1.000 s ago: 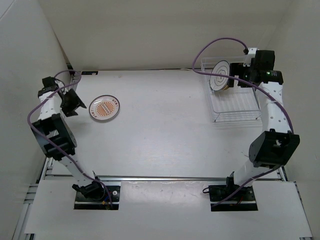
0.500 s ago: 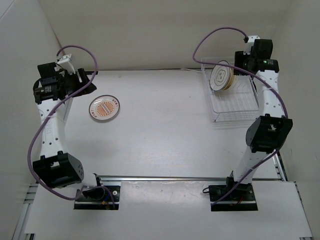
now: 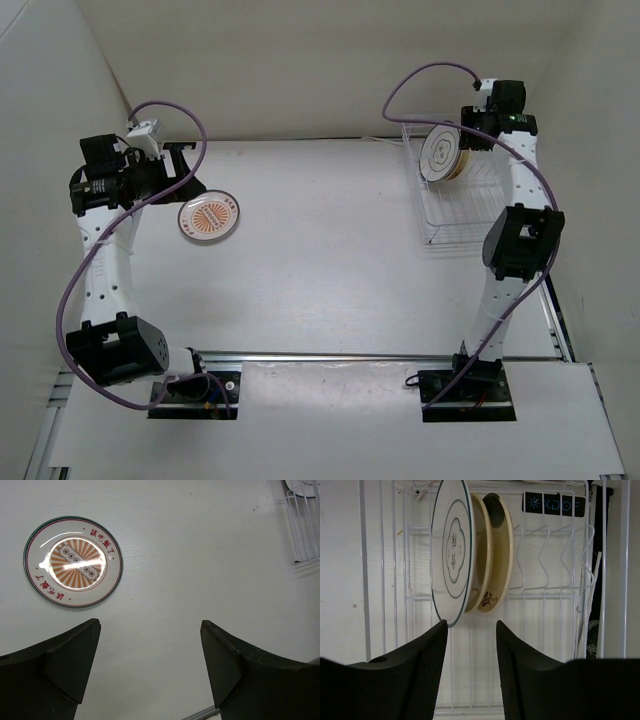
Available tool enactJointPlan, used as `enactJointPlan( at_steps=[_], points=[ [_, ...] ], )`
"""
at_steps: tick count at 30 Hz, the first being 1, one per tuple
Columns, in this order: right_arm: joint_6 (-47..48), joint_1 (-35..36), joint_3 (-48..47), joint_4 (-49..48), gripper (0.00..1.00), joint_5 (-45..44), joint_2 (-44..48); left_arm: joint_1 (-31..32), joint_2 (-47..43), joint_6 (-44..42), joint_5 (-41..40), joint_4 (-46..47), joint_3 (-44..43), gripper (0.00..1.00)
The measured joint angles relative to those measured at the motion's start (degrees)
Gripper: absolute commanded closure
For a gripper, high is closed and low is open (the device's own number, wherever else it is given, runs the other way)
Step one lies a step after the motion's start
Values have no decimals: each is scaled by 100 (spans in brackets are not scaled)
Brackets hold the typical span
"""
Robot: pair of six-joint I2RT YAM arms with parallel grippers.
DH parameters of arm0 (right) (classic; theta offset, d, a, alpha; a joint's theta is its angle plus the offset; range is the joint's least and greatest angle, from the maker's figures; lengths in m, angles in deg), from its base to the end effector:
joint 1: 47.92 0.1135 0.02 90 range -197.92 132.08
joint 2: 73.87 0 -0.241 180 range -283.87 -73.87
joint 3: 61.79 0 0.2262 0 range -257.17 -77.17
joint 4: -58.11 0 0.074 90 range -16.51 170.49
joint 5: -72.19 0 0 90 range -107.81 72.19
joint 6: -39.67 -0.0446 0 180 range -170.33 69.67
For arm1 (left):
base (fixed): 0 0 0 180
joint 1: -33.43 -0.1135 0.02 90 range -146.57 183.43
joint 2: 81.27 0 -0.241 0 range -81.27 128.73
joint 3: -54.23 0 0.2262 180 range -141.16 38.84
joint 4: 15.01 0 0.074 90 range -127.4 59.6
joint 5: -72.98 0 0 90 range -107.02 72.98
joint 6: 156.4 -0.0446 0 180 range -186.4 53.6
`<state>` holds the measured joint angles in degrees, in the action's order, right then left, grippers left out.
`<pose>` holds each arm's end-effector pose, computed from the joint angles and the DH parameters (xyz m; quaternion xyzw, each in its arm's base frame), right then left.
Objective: Unload the plates from the dish rack
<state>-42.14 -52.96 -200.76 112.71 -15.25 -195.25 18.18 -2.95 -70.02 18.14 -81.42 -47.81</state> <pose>0.4542 -0.0381 0.3162 -0.0346 0.8941 -0.0315 0.4453 0.2571 0.0435 0.3656 0.0321 0.8810 -0.2102 0.4227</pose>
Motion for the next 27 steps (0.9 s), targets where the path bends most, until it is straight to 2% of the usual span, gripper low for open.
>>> enactJointPlan(
  at_steps=[9,23,27],
  points=[
    [0,201,-435,-35,52,28,-553,133,15,-44,-476,-28,70,10],
    [11,393,-640,-52,52,-50,-940,236,212,-44,-535,-20,70,10],
    [61,396,-695,-42,47,66,-929,236,225,-46,-503,-17,70,10]
  ],
)
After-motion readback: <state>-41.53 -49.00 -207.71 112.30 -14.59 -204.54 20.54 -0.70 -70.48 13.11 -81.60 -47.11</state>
